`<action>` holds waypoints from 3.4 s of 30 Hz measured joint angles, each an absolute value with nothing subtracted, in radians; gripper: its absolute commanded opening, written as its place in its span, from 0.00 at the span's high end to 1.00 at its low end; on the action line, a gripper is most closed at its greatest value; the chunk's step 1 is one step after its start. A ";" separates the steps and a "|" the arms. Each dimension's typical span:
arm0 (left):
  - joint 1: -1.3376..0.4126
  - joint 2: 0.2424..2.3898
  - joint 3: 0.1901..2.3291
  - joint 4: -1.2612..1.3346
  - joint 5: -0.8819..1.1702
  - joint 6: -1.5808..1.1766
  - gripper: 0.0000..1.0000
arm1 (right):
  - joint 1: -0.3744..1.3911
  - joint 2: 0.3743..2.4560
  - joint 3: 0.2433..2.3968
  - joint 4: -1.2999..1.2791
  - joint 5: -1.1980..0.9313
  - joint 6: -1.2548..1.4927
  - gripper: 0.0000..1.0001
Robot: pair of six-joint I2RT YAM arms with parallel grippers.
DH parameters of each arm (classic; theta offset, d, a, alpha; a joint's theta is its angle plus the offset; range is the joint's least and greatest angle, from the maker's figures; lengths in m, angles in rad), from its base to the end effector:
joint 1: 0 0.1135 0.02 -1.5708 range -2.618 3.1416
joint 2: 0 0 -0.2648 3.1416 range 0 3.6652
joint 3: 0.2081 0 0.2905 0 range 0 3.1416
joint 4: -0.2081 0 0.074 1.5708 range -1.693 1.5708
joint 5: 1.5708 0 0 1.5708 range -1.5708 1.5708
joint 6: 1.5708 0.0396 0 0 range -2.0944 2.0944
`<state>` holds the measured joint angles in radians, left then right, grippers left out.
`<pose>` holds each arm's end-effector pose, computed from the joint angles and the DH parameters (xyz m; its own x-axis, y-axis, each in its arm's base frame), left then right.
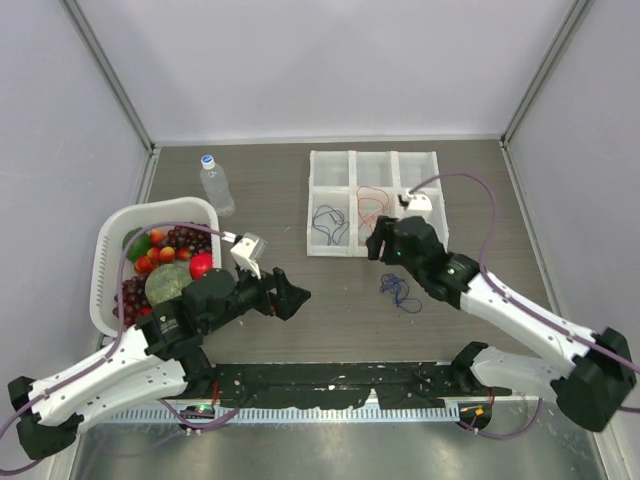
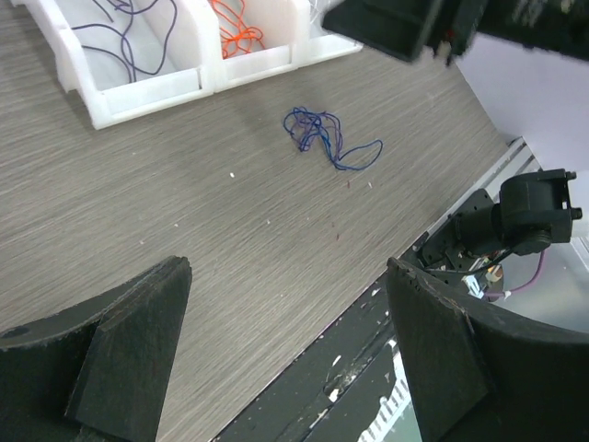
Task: Untangle the cables
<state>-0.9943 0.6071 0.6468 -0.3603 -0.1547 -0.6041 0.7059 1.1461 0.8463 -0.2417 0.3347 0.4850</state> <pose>0.1095 -0.1572 0.3002 -0.5666 -0.1581 -0.8087 0.5186 0.6942 -0.4991 0.2334 0.1819 0.2708 -0.5328 0.1245 -0.8370 -0.1697 0.9533 0.2497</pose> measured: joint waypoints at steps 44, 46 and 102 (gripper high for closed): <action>-0.994 1.069 0.566 -0.088 -0.001 -0.753 0.23 | 1.111 0.967 0.407 -0.134 0.258 0.844 0.65; -0.994 1.129 0.568 -0.064 0.025 -0.753 0.28 | 1.113 0.847 0.391 -0.200 0.295 0.876 0.58; -1.097 1.688 0.926 0.024 0.019 -0.695 0.64 | 1.113 0.591 0.165 -0.200 0.287 1.035 0.59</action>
<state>-1.0966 1.6878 0.9260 0.0242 0.0193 -0.6949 1.1130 0.5915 0.1650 -0.2001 0.2867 1.0351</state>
